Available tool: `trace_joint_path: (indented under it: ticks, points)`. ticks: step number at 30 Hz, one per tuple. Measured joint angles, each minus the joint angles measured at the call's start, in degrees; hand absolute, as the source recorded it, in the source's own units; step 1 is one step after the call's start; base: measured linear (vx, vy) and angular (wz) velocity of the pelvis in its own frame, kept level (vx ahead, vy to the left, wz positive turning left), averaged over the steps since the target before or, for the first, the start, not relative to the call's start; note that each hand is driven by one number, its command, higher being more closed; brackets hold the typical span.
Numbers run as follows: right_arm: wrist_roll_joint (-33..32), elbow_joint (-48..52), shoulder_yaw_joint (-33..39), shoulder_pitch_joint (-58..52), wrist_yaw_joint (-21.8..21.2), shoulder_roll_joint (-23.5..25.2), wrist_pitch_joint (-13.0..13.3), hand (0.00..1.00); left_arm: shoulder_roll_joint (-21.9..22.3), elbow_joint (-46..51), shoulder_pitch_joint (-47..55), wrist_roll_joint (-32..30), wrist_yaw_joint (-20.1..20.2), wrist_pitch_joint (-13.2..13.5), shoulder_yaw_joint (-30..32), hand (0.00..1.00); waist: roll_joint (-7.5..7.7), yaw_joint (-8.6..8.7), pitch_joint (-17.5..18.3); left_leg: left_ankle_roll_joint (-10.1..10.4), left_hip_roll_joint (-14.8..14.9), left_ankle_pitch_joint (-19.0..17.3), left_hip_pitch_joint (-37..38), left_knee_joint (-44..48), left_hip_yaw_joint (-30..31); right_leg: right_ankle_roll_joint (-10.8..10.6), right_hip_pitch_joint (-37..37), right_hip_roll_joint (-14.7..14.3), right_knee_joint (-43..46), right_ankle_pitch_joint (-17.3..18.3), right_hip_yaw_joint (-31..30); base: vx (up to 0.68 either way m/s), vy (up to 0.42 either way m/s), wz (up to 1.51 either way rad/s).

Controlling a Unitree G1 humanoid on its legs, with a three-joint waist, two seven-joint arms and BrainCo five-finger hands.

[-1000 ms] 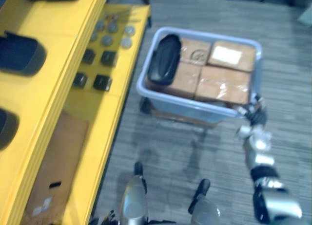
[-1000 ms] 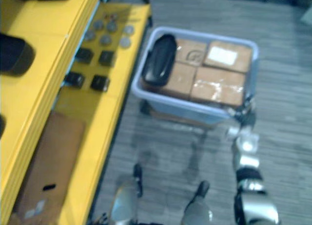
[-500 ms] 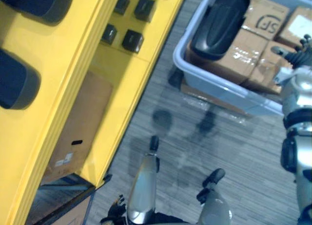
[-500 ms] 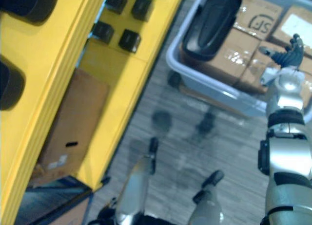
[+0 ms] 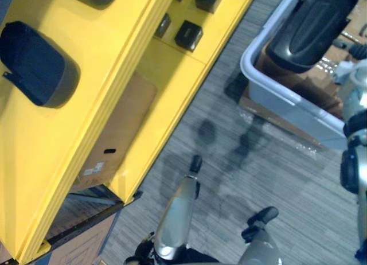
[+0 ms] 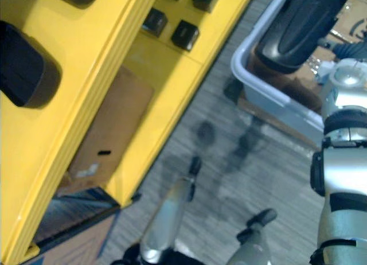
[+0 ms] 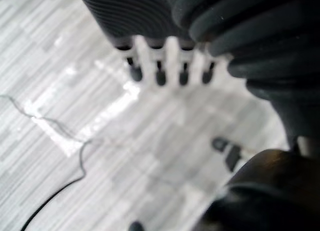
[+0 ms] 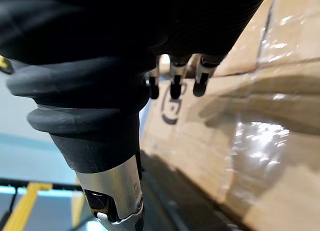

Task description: Walk over and take plastic housings, then place them on the shelf

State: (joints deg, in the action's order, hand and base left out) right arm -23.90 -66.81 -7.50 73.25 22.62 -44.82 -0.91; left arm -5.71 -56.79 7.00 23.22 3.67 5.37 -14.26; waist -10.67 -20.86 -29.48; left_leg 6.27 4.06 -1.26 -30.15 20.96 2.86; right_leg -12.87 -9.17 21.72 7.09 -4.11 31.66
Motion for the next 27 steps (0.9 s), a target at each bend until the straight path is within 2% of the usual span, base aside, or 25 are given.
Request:
trace_joint_path:
  ticks: [5, 8, 11, 12, 14, 16, 17, 18, 20, 22, 27]
  points:
    - [-0.05, -0.01, -0.67, 0.24, 1.31, -0.54, -0.78, 0.00, 0.43, -0.84, 0.01, 1.20, 1.05, 0.09, -0.80, 0.00, -1.43, -0.78, 0.97, -0.50, -1.27, -0.36, -0.07, 0.62, 1.17, -0.38, 0.13, 1.17, 0.85, 0.32, 0.10, -0.03, 0.038, 0.05]
    - [-0.10, -0.33, -0.80, 0.24, 2.54, -0.55, -5.28, 0.00, 0.41, -1.38, 0.00, 1.65, 1.48, 0.46, -1.16, 0.00, -1.60, -1.31, 1.09, -0.66, -1.48, -0.72, -0.25, 1.01, 1.22, -0.15, -0.05, 1.47, 1.29, 0.68, 0.11, -0.05, 0.036, 0.01]
    - [-0.19, -0.89, -0.77, 0.24, 2.66, -0.57, -6.96, 0.00, 0.45, -1.86, 0.00, 1.69, 1.51, 0.86, -2.29, 0.00, -2.05, -1.88, 1.40, -0.68, -1.50, -1.01, -0.80, 1.65, 1.35, -0.18, -0.29, 1.49, 1.44, 0.71, 0.18, -0.05, 0.025, 0.01]
    - [-0.15, -1.11, -0.92, 0.24, 2.48, -0.60, -9.29, 0.00, 0.54, -2.71, 0.00, 1.69, 1.83, 1.28, -2.95, 0.00, -2.27, -2.29, 1.55, -0.70, -1.76, -0.99, -1.31, 1.69, 1.35, -0.20, -0.87, 1.83, 1.70, 0.71, 0.24, -0.04, 0.026, 0.03]
    - [-0.13, -1.10, -1.18, 0.27, 2.73, -1.00, -10.05, 0.00, 0.53, -3.05, 0.03, 1.73, 1.92, 1.41, -3.03, 0.00, -2.31, -2.47, 1.58, -0.71, -1.99, -0.98, -1.33, 1.69, 1.39, -0.22, -0.78, 2.05, 1.73, 0.71, 0.50, -0.03, 0.022, 0.05]
    - [-0.60, -1.10, -1.19, 0.95, 2.50, -2.59, -12.87, 0.00, 0.53, -3.09, 0.03, 1.74, 2.20, 1.97, -3.12, 0.00, -2.36, -2.90, 1.62, -0.76, -2.43, -1.02, -1.44, 1.71, 1.60, -0.62, -0.74, 2.56, 2.25, 1.04, 0.95, -0.03, 0.021, 0.10]
    - [-0.86, -1.10, -1.19, 0.96, 2.49, -2.94, -13.35, 0.00, 0.53, -3.11, 0.03, 1.73, 2.26, 2.04, -3.13, 0.00, -2.39, -3.04, 1.63, -0.77, -2.55, -1.02, -1.45, 1.71, 1.68, -0.75, -0.74, 2.72, 2.47, 1.18, 1.04, -0.02, 0.014, 0.10]
    - [-1.01, -1.11, -1.19, 0.97, 2.44, -3.56, -14.27, 1.00, 0.53, -3.18, 0.03, 1.74, 2.36, 2.16, -3.22, 0.00, -2.50, -3.39, 1.71, -0.85, -2.73, -1.08, -1.45, 1.74, 1.73, -0.57, -0.77, 2.95, 2.85, 1.43, 1.12, -0.02, 0.013, 0.08]
    - [-0.98, -1.12, -1.65, 1.28, 1.97, -4.41, -15.83, 1.00, 0.53, -3.57, 0.03, 1.78, 2.82, 2.24, -3.29, 0.00, -2.76, -3.59, 1.89, -1.06, -3.02, -1.23, -1.56, 2.01, 1.85, -0.28, -0.79, 3.23, 3.30, 1.72, 1.22, -0.02, 0.013, 0.07]
    - [1.56, -1.16, -1.81, 1.70, -0.12, -5.66, -18.14, 1.00, 0.50, -4.62, 0.02, 2.93, 3.67, 2.39, -3.92, 0.00, -3.32, -3.64, 2.29, -1.15, -3.16, -2.02, -2.42, 3.47, 2.16, -0.41, -0.84, 3.27, 3.56, 1.87, 1.38, -0.03, 0.019, 0.04]
    - [7.04, -1.41, -2.91, 1.79, -5.80, -7.93, -23.02, 1.00, 0.44, -5.22, 0.03, 3.52, 4.45, 2.86, -3.97, 0.00, -3.38, -3.81, 2.34, -1.20, -3.38, -2.14, -2.82, 3.52, 2.31, -0.55, -0.98, 3.45, 3.59, 1.99, 1.62, -0.02, 0.001, 0.02]
